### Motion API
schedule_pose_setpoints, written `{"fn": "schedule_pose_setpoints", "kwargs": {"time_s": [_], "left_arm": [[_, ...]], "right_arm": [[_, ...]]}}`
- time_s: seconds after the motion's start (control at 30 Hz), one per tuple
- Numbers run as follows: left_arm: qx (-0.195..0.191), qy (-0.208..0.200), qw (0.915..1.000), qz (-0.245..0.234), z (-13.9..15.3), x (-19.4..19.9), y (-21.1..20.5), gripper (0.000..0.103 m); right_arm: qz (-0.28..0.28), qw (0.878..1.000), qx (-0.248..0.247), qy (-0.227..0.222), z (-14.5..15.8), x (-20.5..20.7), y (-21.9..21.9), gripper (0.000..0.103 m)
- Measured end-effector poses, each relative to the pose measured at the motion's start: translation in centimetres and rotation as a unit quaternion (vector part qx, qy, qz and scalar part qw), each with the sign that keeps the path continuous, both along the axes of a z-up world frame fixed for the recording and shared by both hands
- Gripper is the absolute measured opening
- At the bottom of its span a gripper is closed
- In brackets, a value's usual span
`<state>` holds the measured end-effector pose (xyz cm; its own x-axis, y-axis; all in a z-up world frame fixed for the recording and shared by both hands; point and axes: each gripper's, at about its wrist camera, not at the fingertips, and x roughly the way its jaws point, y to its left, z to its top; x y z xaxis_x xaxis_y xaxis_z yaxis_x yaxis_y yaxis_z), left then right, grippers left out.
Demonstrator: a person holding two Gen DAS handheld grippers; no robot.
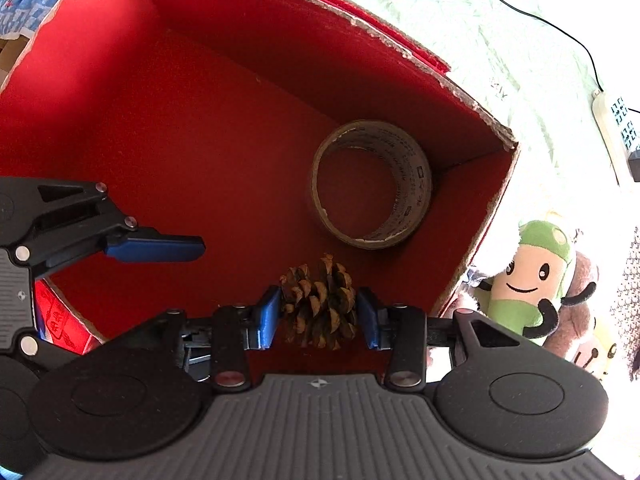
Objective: Organize objects
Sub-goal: 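Lower the pine cone into the box and open the right gripper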
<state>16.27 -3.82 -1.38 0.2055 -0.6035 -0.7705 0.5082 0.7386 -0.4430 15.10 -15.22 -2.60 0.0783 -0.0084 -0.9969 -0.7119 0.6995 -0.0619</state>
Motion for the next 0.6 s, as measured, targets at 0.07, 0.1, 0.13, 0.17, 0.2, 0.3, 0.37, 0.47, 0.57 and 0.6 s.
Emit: {"fn": "schedule_pose_setpoints", "kwargs": {"time_s": [0.07,0.1,0.13,0.17,0.2,0.3,0.37,0.47,0.57,0.6], "left_arm": [[-0.001,-0.002,1.0,0.003,0.1,-0.1,0.2,0.059],[-0.002,-0.002,1.0,0.004,0.2,-0.1,0.2,0.059],[-0.003,-0.001,1.0,0.005,0.2,0.0,0.3,0.06],[-0.003,0.0,1.0,0.005,0.2,0.0,0.3,0.06],[-0.003,0.0,1.0,0.005,0.2,0.1,0.3,0.06],[-0.003,-0.002,1.0,0.003,0.3,0.0,0.3,0.06],[-0.001,-0.007,1.0,0.0,0.5,-0.1,0.2,0.06],[-0.002,-0.012,0.9999,-0.001,0.7,-0.3,0.3,0.06],[-0.005,-0.013,0.9999,0.001,0.8,-0.3,0.4,0.06],[-0.005,-0.013,0.9999,0.001,0.9,-0.3,0.6,0.06]], "right_arm": [[-0.008,1.0,0.007,0.002,-0.1,-0.1,-0.3,0.047],[-0.012,1.0,0.012,0.004,-0.1,-0.1,-0.5,0.048],[-0.015,1.0,0.016,0.004,-0.2,-0.2,-0.6,0.051],[-0.017,1.0,0.018,0.001,-0.2,-0.4,-0.7,0.052],[-0.017,1.0,0.019,-0.004,-0.2,-0.6,-0.8,0.052],[-0.024,0.999,0.029,-0.011,-0.4,-1.2,-1.3,0.052],[-0.035,0.998,0.042,-0.015,-0.6,-1.6,-2.0,0.051],[-0.056,0.996,0.07,-0.022,-0.8,-2.2,-3.0,0.05],[-0.084,0.99,0.11,-0.041,-0.4,-3.0,-4.2,0.05],[-0.093,0.987,0.122,-0.047,-0.3,-3.3,-4.6,0.05]]}}
